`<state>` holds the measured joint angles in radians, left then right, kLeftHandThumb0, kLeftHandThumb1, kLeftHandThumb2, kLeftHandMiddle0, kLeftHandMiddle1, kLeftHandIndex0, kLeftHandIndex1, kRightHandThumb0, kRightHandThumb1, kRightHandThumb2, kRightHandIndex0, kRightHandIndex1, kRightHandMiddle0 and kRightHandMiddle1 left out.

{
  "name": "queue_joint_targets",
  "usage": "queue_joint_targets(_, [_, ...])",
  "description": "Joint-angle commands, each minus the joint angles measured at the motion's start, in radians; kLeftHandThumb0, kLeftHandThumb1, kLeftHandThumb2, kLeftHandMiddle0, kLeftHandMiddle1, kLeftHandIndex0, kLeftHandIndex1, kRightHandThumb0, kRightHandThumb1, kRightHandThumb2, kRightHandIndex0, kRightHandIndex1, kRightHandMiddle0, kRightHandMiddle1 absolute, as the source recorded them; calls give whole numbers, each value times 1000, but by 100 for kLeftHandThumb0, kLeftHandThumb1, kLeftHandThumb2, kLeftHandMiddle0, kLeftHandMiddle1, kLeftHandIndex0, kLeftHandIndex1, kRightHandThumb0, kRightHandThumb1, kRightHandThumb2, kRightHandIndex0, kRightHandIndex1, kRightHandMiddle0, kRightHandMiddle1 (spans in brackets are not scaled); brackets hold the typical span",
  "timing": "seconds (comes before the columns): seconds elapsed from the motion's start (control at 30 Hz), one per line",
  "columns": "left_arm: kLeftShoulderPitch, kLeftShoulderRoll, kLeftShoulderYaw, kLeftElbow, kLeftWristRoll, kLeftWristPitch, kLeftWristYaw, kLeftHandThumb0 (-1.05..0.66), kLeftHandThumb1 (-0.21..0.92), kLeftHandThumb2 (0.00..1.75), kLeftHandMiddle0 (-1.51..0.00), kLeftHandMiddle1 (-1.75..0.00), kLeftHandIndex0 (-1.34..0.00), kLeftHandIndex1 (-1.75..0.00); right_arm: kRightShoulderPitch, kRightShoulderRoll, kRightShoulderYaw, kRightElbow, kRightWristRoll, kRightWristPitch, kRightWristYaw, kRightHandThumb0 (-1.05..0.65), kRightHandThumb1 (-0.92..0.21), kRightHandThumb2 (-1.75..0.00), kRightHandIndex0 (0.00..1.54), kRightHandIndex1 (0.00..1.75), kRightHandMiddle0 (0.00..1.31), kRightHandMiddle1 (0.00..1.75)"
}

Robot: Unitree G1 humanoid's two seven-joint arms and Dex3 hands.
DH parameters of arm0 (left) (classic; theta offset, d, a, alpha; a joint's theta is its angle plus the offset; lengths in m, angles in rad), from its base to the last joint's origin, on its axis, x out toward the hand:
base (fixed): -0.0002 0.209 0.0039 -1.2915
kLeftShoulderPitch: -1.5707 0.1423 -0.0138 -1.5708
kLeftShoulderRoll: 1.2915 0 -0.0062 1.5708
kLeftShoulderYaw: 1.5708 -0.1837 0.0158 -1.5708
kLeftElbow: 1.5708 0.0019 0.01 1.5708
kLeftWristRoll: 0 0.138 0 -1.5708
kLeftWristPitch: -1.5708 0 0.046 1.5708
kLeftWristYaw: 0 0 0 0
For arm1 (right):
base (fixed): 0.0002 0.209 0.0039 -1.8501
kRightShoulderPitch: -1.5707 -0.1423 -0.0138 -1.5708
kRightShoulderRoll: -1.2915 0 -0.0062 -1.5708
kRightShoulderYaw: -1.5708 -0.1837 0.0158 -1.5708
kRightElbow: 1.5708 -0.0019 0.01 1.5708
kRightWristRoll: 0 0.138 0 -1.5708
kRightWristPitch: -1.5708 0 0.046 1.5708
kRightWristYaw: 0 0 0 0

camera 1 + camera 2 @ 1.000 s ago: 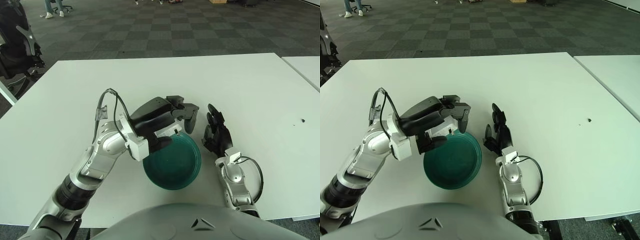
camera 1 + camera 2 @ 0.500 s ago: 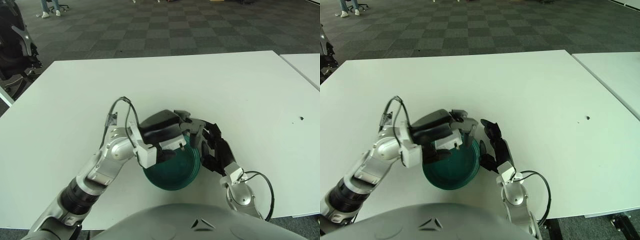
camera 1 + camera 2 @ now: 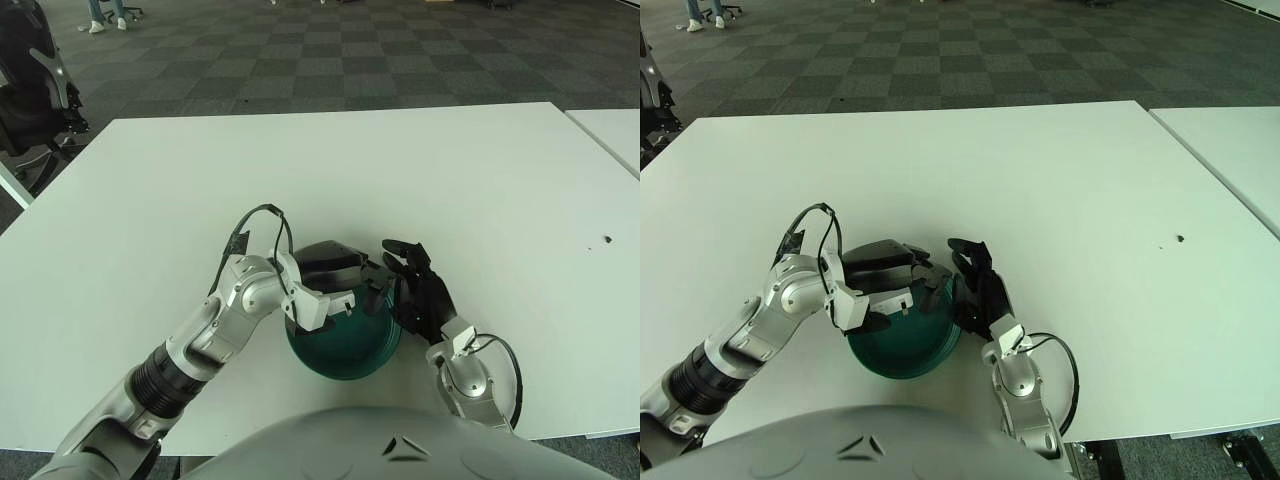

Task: Put the charger into the plate.

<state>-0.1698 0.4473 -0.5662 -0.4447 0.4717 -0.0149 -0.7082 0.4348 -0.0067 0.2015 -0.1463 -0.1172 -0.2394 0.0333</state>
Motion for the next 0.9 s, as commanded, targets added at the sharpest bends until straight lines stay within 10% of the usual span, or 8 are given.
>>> queue_joint_targets(0.0, [-6, 20, -4, -4, 31, -12, -12, 0, 34, 126, -58, -170, -43, -169, 21, -24, -29, 79, 26, 18, 12, -86, -92, -99, 37, 1, 0, 70])
queue_joint_targets(0.2, [-10, 47, 16, -75, 44, 10, -59, -1, 63, 82, -49, -158, -34, -158, -7, 89, 121, 58, -377, 219, -265, -86, -92, -98, 28, 0, 0, 58])
queue_joint_targets(0.27, [-16, 49, 19, -85, 39, 17, -70, -22, 80, 52, -41, -140, -39, -154, -32, 182, 202, 108, -511, 291, -410, -71, -92, -79, 24, 66, 3, 113])
queue_joint_targets(0.37, [-23, 51, 21, -95, 29, 31, -90, -54, 81, 37, -38, -120, -23, -135, -221, 93, 92, 161, -337, 295, -223, -47, -91, -61, 27, 100, 16, 153])
queue_joint_targets(0.53, [-24, 47, 15, -100, 26, 59, -117, -73, 89, 27, -38, -95, -12, -117, -70, -118, -40, 78, -162, 167, -43, -63, -92, -59, 19, 62, 4, 111])
queue_joint_targets(0.67, [-22, 43, 14, -100, 25, 67, -122, -78, 91, 26, -38, -85, -8, -111, -249, -93, -34, 246, -175, 177, -38, -77, -92, -75, 19, 20, 1, 73])
queue_joint_targets(0.8, [-19, 40, 16, -105, 9, 73, -126, -83, 92, 32, -36, -62, -5, -100, 75, -164, 33, 57, -357, 7, -183, -84, -92, -83, 16, 7, 0, 53])
queue_joint_targets(0.87, [-13, 35, 21, -104, -7, 67, -119, -86, 92, 36, -35, -56, -3, -98, 64, -96, 107, 65, -383, -126, -282, -81, -92, -79, 24, 31, 4, 77])
